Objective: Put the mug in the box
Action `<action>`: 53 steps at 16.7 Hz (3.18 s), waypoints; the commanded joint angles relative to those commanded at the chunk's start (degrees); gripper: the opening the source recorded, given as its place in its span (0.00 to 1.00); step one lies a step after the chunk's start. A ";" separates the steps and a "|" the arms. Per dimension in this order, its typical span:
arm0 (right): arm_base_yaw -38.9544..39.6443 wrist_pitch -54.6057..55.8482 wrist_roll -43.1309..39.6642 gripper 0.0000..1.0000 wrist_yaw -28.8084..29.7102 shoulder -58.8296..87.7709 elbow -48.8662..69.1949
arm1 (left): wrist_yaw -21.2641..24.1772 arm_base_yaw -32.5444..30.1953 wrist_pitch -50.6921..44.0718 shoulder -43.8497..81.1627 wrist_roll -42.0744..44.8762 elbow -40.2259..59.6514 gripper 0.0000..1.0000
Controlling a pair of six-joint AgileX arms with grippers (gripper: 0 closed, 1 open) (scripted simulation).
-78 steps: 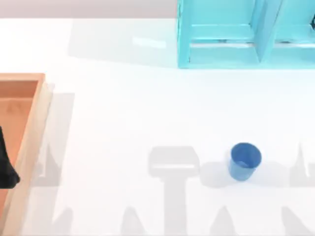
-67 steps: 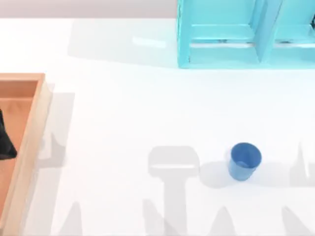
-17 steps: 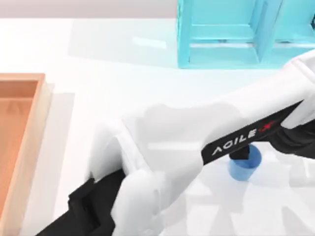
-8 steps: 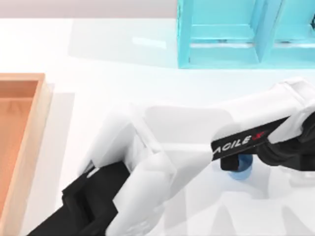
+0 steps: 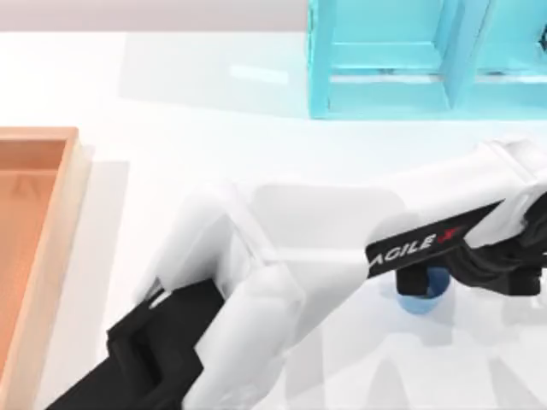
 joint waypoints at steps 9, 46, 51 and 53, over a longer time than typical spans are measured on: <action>0.00 0.00 0.00 1.00 0.00 0.00 0.00 | 0.00 0.00 0.00 0.00 0.00 0.00 0.00; 0.00 0.00 0.00 1.00 0.00 0.00 0.00 | 18.18 75.79 0.62 -61.00 73.64 -59.35 0.00; 0.00 0.00 0.00 1.00 0.00 0.00 0.00 | 18.37 76.52 9.53 -59.47 74.22 -65.40 0.00; 0.00 0.00 0.00 1.00 0.00 0.00 0.00 | 18.47 76.79 13.41 -58.62 74.46 -68.45 0.00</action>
